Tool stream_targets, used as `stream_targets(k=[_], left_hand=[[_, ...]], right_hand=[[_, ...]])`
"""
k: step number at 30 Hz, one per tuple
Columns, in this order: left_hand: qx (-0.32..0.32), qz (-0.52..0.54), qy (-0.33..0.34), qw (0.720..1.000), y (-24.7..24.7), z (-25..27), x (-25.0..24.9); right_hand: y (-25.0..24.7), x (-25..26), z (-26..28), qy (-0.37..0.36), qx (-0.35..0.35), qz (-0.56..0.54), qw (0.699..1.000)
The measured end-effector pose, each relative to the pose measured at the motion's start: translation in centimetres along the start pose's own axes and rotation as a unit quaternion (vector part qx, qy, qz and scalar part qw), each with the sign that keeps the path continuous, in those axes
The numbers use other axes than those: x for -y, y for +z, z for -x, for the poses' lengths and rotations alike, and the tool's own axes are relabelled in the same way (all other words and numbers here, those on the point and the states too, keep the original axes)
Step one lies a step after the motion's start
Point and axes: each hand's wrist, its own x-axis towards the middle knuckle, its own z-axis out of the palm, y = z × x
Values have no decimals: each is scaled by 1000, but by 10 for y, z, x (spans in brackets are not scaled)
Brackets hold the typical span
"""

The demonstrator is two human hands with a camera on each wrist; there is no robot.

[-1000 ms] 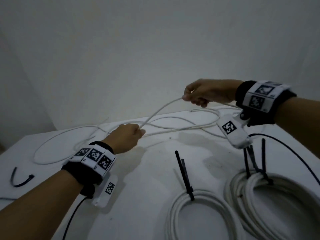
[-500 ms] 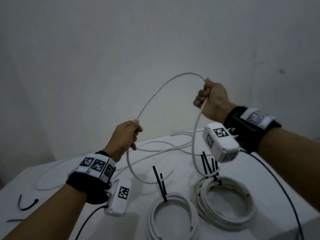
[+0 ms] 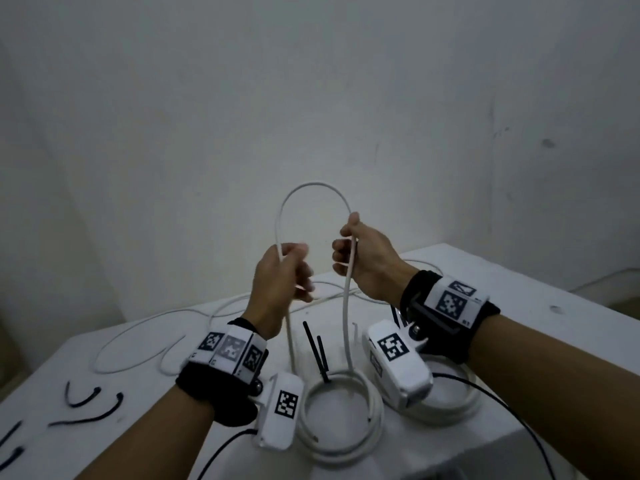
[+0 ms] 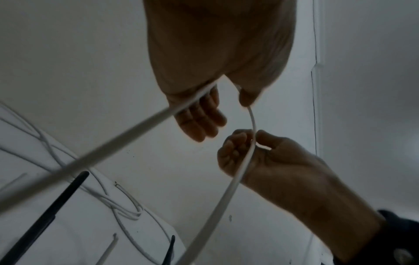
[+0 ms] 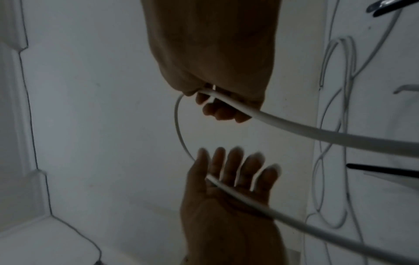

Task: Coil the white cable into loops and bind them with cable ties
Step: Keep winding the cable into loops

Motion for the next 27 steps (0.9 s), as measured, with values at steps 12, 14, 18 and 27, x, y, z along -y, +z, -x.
stream_targets(k=[12,14,18,27], left_hand=[[-139,119,11,983,-54,-5,-18],[-167,132,-2,977,-60,-3,-16],[-172,-58,-29,983,-70,1,-5],[-116,-611,26,783,-76,-5,-27]], right_hand=[[-53,-47,36,89,56,468,877],[-56,-52,29,65,-23,374,925],[-54,-45,15,-93,-161,301,935],[-28,15,18,-109,70,313,941]])
